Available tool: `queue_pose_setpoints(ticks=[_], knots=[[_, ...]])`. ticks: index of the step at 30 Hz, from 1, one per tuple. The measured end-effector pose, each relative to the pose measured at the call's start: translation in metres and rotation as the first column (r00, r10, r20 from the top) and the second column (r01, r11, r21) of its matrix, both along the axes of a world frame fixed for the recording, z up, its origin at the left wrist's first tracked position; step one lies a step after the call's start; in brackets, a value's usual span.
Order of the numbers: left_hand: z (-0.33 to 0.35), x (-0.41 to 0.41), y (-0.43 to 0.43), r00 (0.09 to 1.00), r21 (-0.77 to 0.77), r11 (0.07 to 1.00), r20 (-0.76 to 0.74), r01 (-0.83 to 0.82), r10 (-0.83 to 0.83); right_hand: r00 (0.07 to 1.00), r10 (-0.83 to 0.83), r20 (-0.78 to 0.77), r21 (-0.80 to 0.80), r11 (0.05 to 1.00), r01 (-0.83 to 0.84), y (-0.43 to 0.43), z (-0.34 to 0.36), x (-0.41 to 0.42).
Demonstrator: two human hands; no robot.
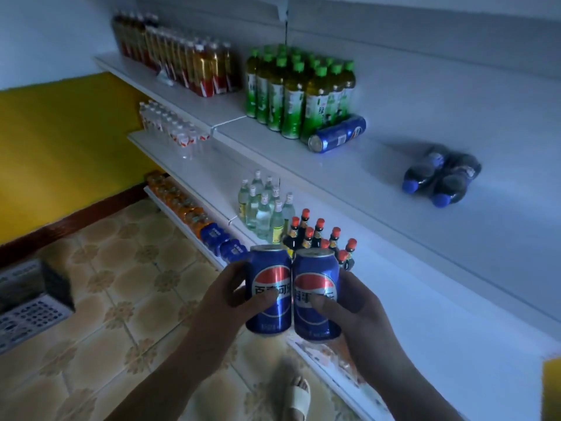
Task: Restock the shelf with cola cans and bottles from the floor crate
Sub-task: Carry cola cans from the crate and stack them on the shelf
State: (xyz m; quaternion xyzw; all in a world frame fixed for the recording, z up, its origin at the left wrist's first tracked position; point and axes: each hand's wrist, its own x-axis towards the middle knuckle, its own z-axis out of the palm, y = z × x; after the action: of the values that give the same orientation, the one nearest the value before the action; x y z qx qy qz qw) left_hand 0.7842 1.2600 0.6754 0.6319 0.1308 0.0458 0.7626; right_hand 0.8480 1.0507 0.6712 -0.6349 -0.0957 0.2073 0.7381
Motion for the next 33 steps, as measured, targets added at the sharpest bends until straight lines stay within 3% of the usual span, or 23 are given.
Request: queue_pose_setpoints(ticks=[9,14,17,26,33], knots=[[0.031,0.172,0.016,0.990,0.083,0.991,0.084,0.109,-0.116,0.981,-0.121,0.153,0.082,0.991,0.109,0.006,0.027,0.144],[0.041,0.249,0.023,0.979,0.155,0.978,0.126,0.140,-0.160,0.972,-0.111,0.208,0.019,0.994,0.109,0.008,0.038,0.218],[0.042,0.284,0.028,0.975,0.276,0.953,0.147,0.122,-0.168,0.961,-0.125,0.248,-0.029,0.990,0.136,0.010,0.034,0.252],[0.052,0.390,0.026,0.865,0.547,0.767,0.145,0.335,-0.481,0.892,-0.162,0.421,-0.259,0.921,0.289,-0.001,0.026,0.309],[0.044,0.446,0.032,0.713,0.664,0.589,0.118,0.461,-0.691,0.840,-0.322,0.437,-0.248,0.854,0.457,0.013,0.014,0.316]])
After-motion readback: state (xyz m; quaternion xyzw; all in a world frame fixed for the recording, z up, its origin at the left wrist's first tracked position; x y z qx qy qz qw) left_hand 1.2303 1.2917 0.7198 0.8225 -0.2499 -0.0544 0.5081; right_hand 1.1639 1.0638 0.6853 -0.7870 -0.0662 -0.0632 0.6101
